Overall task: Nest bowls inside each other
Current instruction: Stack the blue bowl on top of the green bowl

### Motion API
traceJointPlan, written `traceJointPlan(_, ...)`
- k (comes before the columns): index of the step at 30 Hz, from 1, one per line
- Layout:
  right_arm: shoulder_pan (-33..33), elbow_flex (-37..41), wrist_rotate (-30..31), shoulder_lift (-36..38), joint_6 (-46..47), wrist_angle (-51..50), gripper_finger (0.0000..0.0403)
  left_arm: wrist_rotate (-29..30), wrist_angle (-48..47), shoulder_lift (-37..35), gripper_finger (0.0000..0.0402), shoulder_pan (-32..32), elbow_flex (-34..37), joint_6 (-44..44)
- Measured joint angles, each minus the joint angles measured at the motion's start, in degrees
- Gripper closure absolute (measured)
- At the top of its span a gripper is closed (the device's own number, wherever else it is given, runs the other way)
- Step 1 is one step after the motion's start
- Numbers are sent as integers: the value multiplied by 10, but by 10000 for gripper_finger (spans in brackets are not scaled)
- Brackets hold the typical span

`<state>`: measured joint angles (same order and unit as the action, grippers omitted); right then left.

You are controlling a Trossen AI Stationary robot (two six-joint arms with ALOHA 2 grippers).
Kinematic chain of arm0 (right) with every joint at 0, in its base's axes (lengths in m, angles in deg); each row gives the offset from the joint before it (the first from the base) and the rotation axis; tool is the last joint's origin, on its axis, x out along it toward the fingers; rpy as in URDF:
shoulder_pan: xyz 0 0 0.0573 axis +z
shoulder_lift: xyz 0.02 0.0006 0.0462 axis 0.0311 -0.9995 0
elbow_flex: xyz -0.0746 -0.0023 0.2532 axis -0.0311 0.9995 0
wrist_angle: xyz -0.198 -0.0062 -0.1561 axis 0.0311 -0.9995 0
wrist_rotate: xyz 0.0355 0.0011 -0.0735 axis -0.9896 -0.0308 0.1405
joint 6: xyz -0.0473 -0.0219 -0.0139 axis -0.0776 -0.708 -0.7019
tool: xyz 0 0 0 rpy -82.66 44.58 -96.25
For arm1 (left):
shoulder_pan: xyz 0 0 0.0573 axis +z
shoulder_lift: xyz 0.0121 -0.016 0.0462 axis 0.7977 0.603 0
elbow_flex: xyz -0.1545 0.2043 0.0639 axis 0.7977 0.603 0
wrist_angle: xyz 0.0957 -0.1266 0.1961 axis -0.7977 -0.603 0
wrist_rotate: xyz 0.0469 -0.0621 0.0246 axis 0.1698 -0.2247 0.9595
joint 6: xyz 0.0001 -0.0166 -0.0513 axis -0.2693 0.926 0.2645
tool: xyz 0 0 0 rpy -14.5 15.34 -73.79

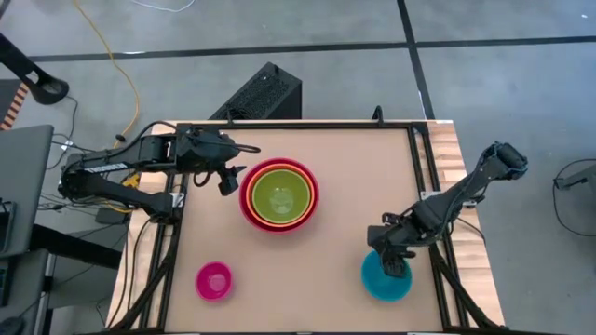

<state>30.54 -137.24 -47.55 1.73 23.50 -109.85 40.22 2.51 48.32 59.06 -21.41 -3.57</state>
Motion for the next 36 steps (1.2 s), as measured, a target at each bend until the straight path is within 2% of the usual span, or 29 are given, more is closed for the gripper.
traceJointPlan(19, -28, 100, -19, 0, -13, 90, 178, -9, 0, 0, 180, 0, 0, 0)
traceJointPlan(25, -28, 120, -21, -2, -7, 117, 236, -9, 0, 0, 180, 0, 0, -3)
traceJointPlan(36, -28, 125, -19, -3, -7, 128, 389, -8, 0, 0, 180, 0, 0, -6)
